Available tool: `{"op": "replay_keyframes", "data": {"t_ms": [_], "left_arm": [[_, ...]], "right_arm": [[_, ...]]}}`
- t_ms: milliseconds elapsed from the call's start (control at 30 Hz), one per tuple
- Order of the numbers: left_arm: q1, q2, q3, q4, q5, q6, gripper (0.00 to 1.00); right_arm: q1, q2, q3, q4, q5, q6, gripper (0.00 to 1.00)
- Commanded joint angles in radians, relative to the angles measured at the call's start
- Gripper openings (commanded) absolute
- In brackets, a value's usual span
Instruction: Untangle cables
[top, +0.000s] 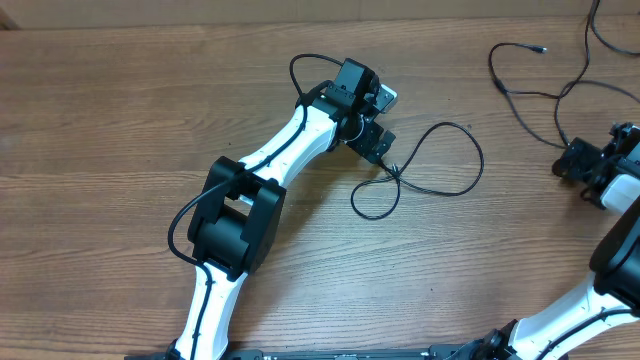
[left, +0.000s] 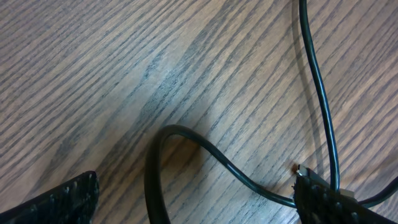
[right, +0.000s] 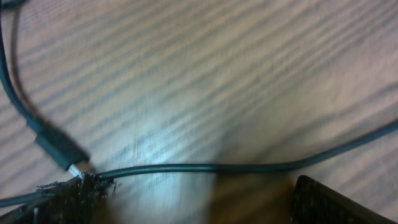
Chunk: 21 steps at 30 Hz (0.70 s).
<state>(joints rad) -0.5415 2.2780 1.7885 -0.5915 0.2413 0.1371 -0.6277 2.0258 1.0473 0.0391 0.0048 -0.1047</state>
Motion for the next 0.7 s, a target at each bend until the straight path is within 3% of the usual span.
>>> {"op": "replay_keyframes", "data": {"t_ms": [0, 133, 333, 667], "left_arm": [[0.005, 0.008, 0.013, 0.001, -0.006, 0.02, 1.0], [0.005, 0.008, 0.013, 0.001, -0.006, 0.02, 1.0], [0.005, 0.008, 0.013, 0.001, -0.006, 0.02, 1.0], [0.005, 0.008, 0.013, 0.001, -0.006, 0.02, 1.0]], "right_arm": [[0.004, 0.172, -0.077, -0.017, 0.061, -0.042, 1.0], [0.004, 0.254, -0.055, 0.077, 0.033, -0.042, 1.0], [0.004, 0.355, 0.05, 0.087, 0.008, -0.042, 1.0], [0.004, 0.361, 0.122, 0.105, 0.0, -0.042, 1.0]]}}
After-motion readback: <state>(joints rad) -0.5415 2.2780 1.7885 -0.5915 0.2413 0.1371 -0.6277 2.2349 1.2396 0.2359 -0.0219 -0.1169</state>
